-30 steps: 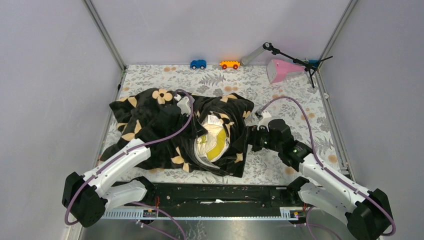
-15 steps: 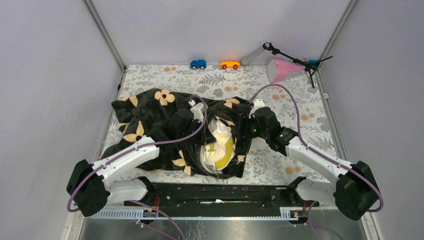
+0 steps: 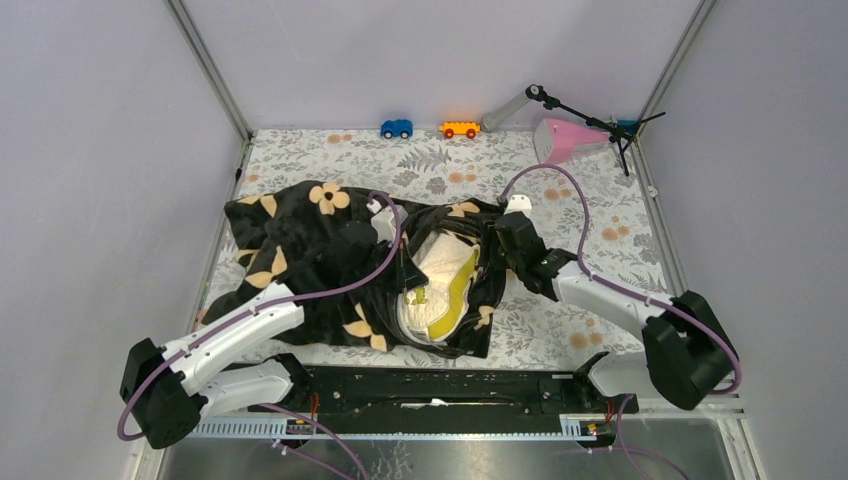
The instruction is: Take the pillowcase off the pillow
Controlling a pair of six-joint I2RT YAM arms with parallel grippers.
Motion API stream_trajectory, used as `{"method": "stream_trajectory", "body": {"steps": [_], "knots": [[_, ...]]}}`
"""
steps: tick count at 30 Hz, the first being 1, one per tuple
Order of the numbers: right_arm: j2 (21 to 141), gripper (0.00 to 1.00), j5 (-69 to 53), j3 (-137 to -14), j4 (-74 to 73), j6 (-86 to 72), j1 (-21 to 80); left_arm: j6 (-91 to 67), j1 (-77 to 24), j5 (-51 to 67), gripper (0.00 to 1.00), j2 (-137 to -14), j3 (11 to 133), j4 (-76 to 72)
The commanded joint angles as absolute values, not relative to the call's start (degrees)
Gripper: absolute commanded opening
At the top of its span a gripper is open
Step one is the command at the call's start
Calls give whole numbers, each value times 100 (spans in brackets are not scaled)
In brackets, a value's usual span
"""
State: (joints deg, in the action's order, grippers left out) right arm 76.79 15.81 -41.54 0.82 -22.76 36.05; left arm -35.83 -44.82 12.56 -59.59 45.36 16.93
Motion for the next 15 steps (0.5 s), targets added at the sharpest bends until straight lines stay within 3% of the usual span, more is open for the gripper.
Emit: {"method": "stream_trajectory", "body": {"steps": [1, 7, 15], "knots": [[8159, 62, 2154, -4477, 211, -2302, 3220, -3771, -4597, 2167, 0, -5351, 5060, 1391], [8745, 62, 1411, -4677, 100, -2695, 2611, -3588, -4597, 2592, 0, -4864, 5315, 1475], [8978, 63, 952, -4747, 42, -2662, 2426, -3331, -4597, 2329, 0, -4439, 5519, 1466]]}}
